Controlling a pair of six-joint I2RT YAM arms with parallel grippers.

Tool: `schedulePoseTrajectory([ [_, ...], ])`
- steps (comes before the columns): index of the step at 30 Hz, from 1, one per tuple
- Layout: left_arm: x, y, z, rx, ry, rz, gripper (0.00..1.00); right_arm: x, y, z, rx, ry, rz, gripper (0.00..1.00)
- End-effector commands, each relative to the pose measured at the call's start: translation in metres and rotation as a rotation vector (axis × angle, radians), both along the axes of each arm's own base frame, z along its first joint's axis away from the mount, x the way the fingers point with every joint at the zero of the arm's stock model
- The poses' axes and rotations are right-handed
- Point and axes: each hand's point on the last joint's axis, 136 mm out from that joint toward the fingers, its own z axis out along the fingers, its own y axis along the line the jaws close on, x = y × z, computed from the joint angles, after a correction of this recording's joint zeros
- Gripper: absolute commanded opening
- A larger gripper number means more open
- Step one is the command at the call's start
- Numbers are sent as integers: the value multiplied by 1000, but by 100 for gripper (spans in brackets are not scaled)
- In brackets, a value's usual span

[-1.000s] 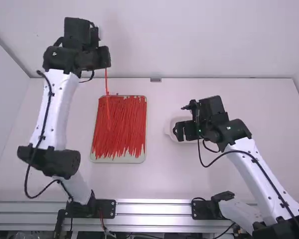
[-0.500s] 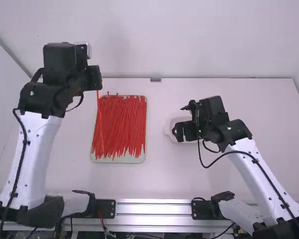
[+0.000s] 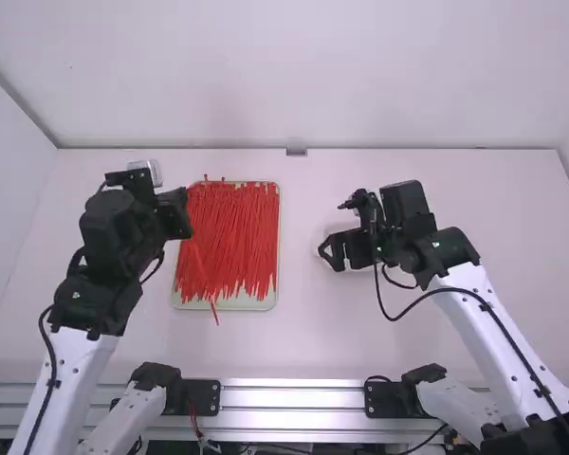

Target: Fasten the cable tie

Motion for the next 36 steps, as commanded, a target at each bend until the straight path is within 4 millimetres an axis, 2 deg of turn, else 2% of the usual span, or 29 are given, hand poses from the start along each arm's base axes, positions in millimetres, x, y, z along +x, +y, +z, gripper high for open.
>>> schedulePoseTrajectory([
  [1,-4,-12,-10,-47,-6,-61,2,-2,11,22,67,-44,47,98],
  [6,3,-21,-23,-66,-18,-110,2,-4,26,37,150,-88,132,98],
  [9,14,-36,-28,-103,-4,-179,2,-1,34,48,204,-118,154,98],
  [17,41,-65,-26,-225,-21,-303,2,8,47,73,301,-194,186,98],
  [21,50,-80,-12,-310,-69,-380,2,18,51,88,351,-233,154,98],
  [25,56,-87,3,-340,-131,-387,2,26,54,100,398,-250,123,98],
  [29,57,-102,12,-339,-178,-401,2,30,60,102,419,-254,123,98],
  [36,57,-123,20,-338,-222,-414,5,34,85,103,431,-295,172,98],
])
